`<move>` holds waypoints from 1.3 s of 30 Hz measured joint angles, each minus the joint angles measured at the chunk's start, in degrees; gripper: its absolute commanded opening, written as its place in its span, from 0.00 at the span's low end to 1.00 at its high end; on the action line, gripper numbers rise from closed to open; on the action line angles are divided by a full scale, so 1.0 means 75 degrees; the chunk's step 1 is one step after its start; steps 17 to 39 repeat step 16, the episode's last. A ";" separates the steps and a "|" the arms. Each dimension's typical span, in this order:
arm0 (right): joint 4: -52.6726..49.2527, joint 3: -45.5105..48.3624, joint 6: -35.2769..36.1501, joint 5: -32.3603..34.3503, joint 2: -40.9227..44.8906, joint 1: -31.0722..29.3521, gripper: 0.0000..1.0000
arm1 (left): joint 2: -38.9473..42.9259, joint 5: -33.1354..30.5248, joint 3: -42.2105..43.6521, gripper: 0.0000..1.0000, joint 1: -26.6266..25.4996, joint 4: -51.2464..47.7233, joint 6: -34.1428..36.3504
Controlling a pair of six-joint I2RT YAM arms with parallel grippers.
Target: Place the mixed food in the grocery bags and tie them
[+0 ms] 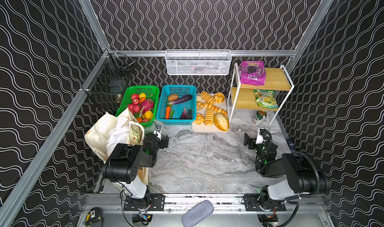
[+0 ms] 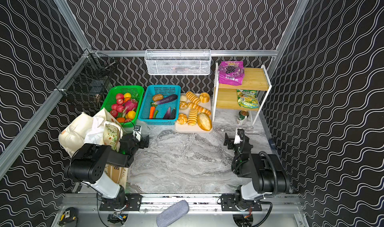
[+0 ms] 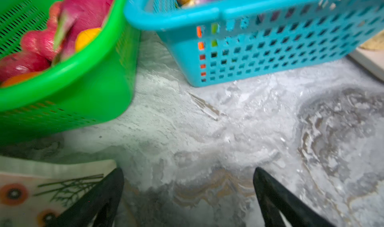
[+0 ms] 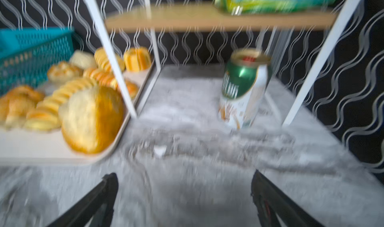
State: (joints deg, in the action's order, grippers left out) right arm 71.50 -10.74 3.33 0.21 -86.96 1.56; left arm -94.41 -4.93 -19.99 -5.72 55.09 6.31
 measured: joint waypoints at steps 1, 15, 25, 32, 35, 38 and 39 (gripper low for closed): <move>-0.0026 -0.0189 -0.0105 0.0166 -0.0096 -0.0003 1.00 | -0.0035 -0.0064 -0.0087 0.99 0.0038 0.0082 -0.0047; -0.0612 -0.0501 -0.0382 0.0871 -0.0184 0.0006 1.00 | -0.0079 -0.0289 -0.0134 0.99 0.0105 0.0300 -0.0224; -0.0612 -0.0504 -0.0382 0.0871 -0.0184 0.0006 1.00 | -0.0079 -0.0289 -0.0134 0.99 0.0105 0.0300 -0.0224; -0.0612 -0.0504 -0.0382 0.0871 -0.0184 0.0006 1.00 | -0.0079 -0.0289 -0.0134 0.99 0.0105 0.0300 -0.0224; -0.0612 -0.0504 -0.0382 0.0871 -0.0184 0.0006 1.00 | -0.0079 -0.0289 -0.0134 0.99 0.0105 0.0300 -0.0224; -0.0612 -0.0504 -0.0382 0.0871 -0.0184 0.0006 1.00 | -0.0079 -0.0289 -0.0134 0.99 0.0105 0.0300 -0.0224; -0.0612 -0.0504 -0.0382 0.0871 -0.0184 0.0006 1.00 | -0.0079 -0.0289 -0.0134 0.99 0.0105 0.0300 -0.0224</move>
